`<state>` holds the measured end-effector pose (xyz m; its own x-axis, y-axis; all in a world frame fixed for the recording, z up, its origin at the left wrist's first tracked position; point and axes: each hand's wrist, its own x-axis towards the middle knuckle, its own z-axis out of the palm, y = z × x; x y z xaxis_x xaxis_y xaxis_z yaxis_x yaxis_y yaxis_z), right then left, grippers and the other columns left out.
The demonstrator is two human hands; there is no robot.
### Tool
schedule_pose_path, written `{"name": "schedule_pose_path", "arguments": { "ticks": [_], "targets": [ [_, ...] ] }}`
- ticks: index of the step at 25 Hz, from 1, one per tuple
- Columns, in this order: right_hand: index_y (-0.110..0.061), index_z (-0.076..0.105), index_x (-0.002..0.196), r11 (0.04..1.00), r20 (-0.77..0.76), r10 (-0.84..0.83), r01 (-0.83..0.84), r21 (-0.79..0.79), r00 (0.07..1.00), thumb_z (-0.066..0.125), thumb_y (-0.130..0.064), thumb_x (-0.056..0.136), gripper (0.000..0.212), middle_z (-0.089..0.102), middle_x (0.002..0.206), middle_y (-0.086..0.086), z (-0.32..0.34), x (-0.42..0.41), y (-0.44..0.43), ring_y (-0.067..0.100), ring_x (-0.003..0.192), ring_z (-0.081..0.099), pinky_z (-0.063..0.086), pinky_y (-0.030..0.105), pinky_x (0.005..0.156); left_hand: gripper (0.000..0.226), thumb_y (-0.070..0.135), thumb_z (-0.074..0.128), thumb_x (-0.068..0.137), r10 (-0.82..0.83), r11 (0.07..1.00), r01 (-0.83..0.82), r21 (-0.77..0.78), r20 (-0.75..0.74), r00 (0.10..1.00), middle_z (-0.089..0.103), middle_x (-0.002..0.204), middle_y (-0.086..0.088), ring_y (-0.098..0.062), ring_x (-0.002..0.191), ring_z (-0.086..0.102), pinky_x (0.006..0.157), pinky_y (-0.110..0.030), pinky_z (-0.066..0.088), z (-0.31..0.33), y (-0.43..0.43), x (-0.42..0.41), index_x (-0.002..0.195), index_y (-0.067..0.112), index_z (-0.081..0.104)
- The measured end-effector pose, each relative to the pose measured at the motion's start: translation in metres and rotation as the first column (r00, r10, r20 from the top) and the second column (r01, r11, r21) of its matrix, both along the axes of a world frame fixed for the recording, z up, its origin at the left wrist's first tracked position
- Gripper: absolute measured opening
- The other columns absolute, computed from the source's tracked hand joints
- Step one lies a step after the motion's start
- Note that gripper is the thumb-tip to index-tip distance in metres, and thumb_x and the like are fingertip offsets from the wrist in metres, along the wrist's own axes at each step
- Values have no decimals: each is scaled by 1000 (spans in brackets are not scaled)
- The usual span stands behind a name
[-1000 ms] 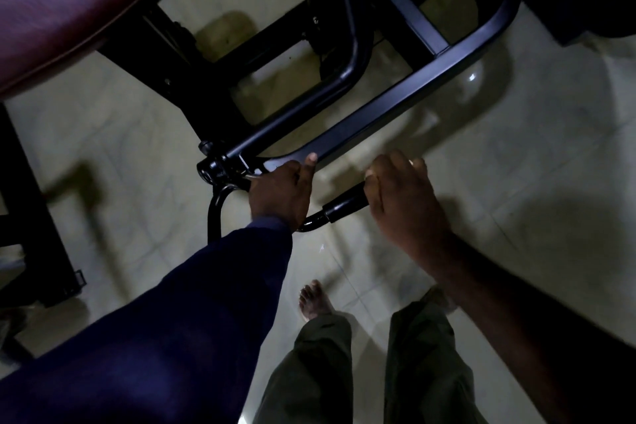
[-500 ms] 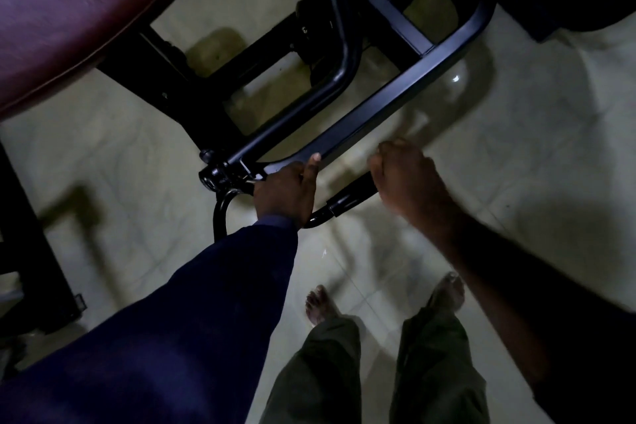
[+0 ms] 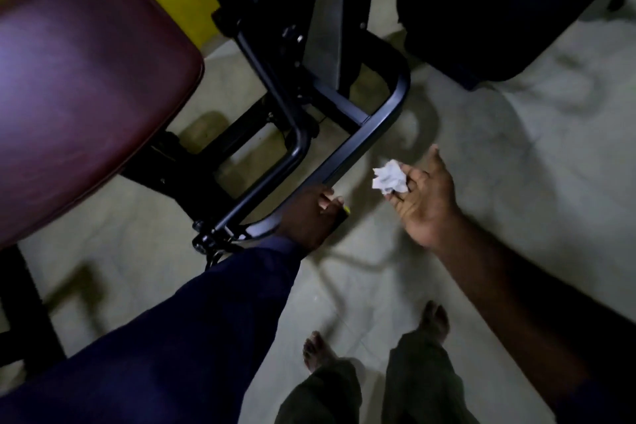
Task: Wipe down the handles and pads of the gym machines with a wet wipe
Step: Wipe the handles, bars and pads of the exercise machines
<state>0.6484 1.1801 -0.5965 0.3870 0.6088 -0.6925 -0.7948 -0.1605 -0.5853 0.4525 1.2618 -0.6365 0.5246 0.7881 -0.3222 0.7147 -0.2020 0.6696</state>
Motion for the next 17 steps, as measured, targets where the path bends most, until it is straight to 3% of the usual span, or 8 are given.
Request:
{"name": "schedule_pose_path", "arguments": {
  "ticks": [2,4,6,9,11,14,17],
  "targets": [
    [-3,62,132,989,-19,-48,51,141,999,40,-32,102,47,72,123,16,64,50,-28,27,114,70,55,34,92,26,41,68,98,-33,991,49,-123,131,991,66,92,10,-5,82,63,74,-18,46,66,-5,65,111,19,68],
    [-4,64,127,968,51,-107,92,232,993,40,-7,96,39,75,118,14,131,108,-64,23,107,74,58,30,92,33,46,74,90,-23,970,100,-221,325,945,72,90,6,-10,80,67,73,-27,53,136,-18,141,107,18,70],
    [-7,66,124,968,219,-135,81,238,966,43,5,98,36,77,114,12,189,164,-104,19,100,75,59,26,91,44,56,77,78,-29,937,184,-296,459,888,75,94,5,-11,82,69,72,-32,55,208,-40,217,107,24,70],
    [-4,67,125,985,564,-108,10,173,819,63,5,94,33,76,116,15,249,232,-159,23,102,72,59,35,95,53,50,82,80,-214,887,385,-256,510,833,76,109,5,-12,93,73,74,-35,59,285,-81,313,123,23,66],
    [-8,68,121,989,675,-113,18,146,730,71,7,88,36,77,113,16,286,278,-198,23,97,72,59,41,90,49,39,83,86,-334,858,484,-173,527,781,76,111,1,-12,90,72,72,-34,57,327,-114,375,126,17,66],
    [-15,67,120,990,763,-131,39,137,633,76,7,85,42,77,106,16,331,346,-241,21,84,71,61,40,78,30,27,78,93,-373,817,554,-160,585,720,74,89,-7,-9,71,65,63,-29,51,369,-149,456,115,7,71],
    [-17,66,118,991,830,-134,75,111,542,83,-2,82,43,78,100,12,362,409,-265,14,77,68,56,30,66,21,21,75,95,-383,800,582,-144,625,680,68,75,-9,-10,59,61,54,-26,48,393,-162,520,97,1,70]
  ]
}}
